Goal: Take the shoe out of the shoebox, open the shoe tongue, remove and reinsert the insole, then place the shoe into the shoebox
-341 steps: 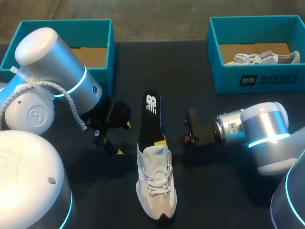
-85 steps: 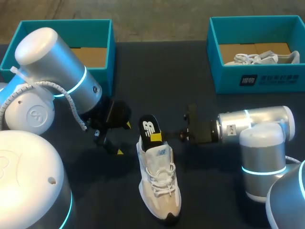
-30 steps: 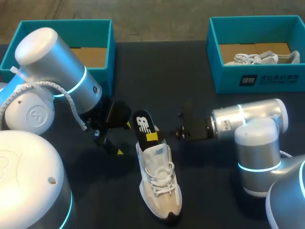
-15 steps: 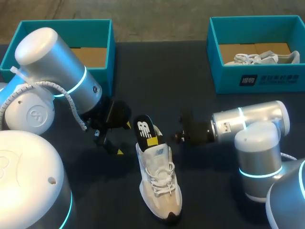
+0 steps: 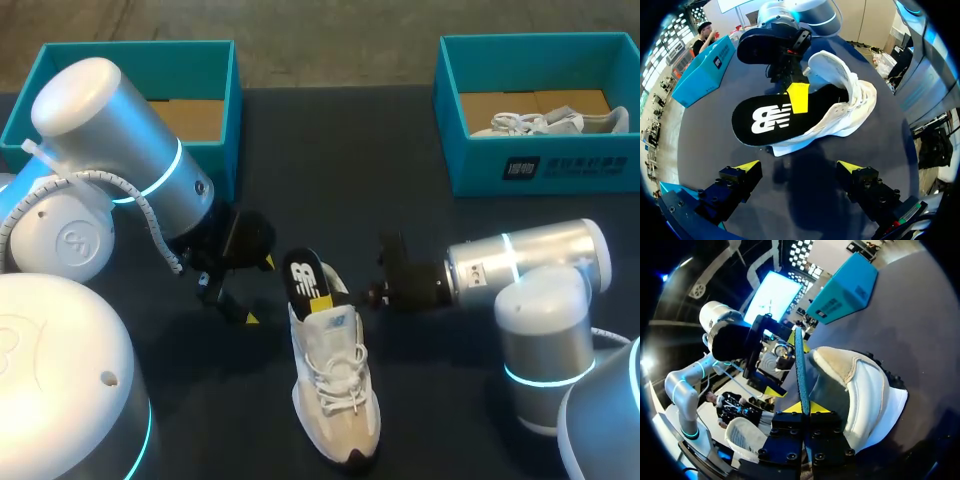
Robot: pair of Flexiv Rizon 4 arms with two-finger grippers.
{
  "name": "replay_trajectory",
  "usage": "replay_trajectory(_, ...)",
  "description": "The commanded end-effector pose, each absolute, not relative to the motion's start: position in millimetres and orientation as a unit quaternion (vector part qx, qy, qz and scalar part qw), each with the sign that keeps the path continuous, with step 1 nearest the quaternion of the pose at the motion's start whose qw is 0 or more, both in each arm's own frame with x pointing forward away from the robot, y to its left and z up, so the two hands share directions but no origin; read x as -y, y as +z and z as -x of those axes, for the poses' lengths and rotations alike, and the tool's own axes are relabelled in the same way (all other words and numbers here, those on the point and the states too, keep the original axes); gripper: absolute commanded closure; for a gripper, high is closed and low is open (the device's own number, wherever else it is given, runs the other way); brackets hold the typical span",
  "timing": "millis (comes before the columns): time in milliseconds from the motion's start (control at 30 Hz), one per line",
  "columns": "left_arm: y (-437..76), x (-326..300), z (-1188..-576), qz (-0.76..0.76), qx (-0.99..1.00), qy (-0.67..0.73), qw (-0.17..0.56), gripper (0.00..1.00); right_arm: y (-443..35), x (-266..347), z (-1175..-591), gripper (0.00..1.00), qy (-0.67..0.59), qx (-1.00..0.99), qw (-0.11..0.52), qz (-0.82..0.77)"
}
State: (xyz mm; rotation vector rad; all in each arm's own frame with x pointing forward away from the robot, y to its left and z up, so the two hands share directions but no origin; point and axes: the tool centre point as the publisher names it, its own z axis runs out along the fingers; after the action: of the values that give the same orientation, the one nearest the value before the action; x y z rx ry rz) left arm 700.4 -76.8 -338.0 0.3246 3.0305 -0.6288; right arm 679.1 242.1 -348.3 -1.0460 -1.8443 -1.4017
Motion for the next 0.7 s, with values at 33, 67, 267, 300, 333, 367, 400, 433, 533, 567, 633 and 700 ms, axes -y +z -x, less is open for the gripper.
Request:
replay_trajectory(33,-338,77,-700,-0.104,-0.974,-0.201,0.015,0.00,-348,-246,-678,0.76,-0.541,0.694,0.278,0.385)
replay_trajectory(67,-338,77,-700,-0.104,-0.974,-0.201,0.015,0.00,-346,-246,-680,0.65,-0.543,0.695,0.271,0.384)
replay_trajectory(267,-338,77,-700,-0.104,-0.974,-0.201,0.015,0.00,-336,-247,-690,0.70,-0.564,0.705,0.247,0.353)
replay_trajectory(300,-338,77,-700,-0.104,-0.974,-0.201,0.015,0.00,-336,-247,-692,0.70,-0.565,0.706,0.247,0.350)
replay_trajectory(333,-338,77,-700,-0.104,-0.974,-0.201,0.015,0.00,-335,-247,-693,0.71,-0.565,0.706,0.246,0.349)
replay_trajectory(367,-338,77,-700,-0.104,-0.974,-0.201,0.015,0.00,-335,-247,-695,0.72,-0.566,0.706,0.246,0.348)
replay_trajectory(400,-338,77,-700,-0.104,-0.974,-0.201,0.015,0.00,-335,-248,-697,0.75,-0.566,0.707,0.246,0.347)
replay_trajectory(433,-338,77,-700,-0.104,-0.974,-0.201,0.015,0.00,-335,-247,-699,0.82,-0.566,0.707,0.246,0.347)
replay_trajectory(533,-338,77,-700,-0.104,-0.974,-0.201,0.015,0.00,-336,-247,-703,1.00,-0.563,0.708,0.250,0.346)
replay_trajectory(567,-338,77,-700,-0.104,-0.974,-0.201,0.015,0.00,-337,-246,-704,1.00,-0.562,0.708,0.251,0.346)
replay_trajectory(633,-338,77,-700,-0.104,-0.974,-0.201,0.015,0.00,-340,-245,-707,1.00,-0.558,0.706,0.257,0.351)
replay_trajectory(700,-338,77,-700,-0.104,-0.974,-0.201,0.015,0.00,-341,-244,-707,1.00,-0.556,0.704,0.262,0.356)
